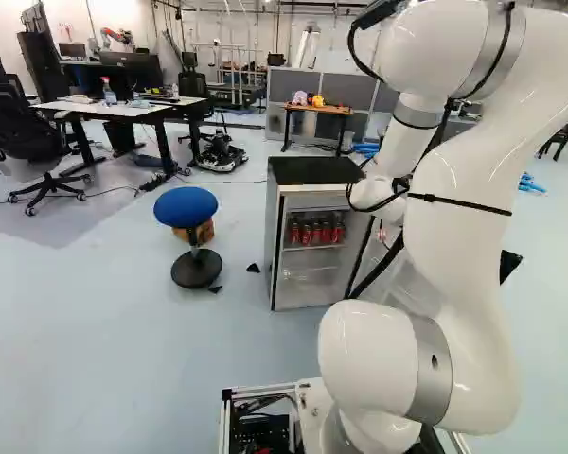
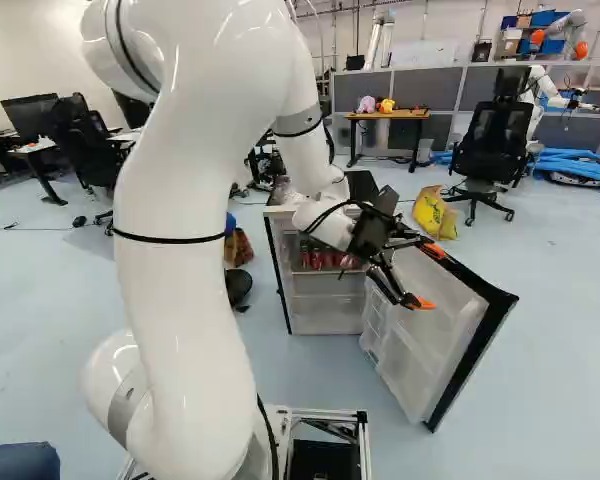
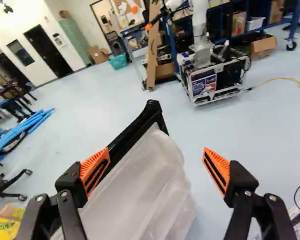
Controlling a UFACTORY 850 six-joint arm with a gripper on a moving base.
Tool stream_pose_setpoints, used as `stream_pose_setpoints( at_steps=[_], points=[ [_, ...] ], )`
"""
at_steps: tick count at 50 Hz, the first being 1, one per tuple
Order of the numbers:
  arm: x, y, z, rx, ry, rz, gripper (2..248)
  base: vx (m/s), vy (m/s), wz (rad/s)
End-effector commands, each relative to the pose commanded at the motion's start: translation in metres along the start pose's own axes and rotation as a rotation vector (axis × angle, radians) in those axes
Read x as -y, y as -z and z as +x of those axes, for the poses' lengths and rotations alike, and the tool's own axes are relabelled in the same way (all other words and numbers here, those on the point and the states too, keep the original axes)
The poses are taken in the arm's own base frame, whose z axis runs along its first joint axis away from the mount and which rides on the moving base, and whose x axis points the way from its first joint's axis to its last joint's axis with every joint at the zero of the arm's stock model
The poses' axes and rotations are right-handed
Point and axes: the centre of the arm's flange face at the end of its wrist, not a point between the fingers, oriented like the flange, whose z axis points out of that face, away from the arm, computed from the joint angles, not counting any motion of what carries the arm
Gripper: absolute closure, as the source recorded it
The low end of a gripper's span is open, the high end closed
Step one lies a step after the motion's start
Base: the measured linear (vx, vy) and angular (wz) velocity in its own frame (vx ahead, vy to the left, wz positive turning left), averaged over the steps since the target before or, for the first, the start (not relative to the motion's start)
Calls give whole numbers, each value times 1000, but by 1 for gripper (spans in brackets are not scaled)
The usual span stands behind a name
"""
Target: Grab a drink from the fridge
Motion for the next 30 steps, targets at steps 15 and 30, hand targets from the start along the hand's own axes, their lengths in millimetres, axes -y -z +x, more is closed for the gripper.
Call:
stream_pose_setpoints(
  at_steps=[15,30],
  points=[
    [-21,19,5,13,99,166,3,0,0,0],
    [-44,38,10,29,191,334,3,0,0,0]
  ],
)
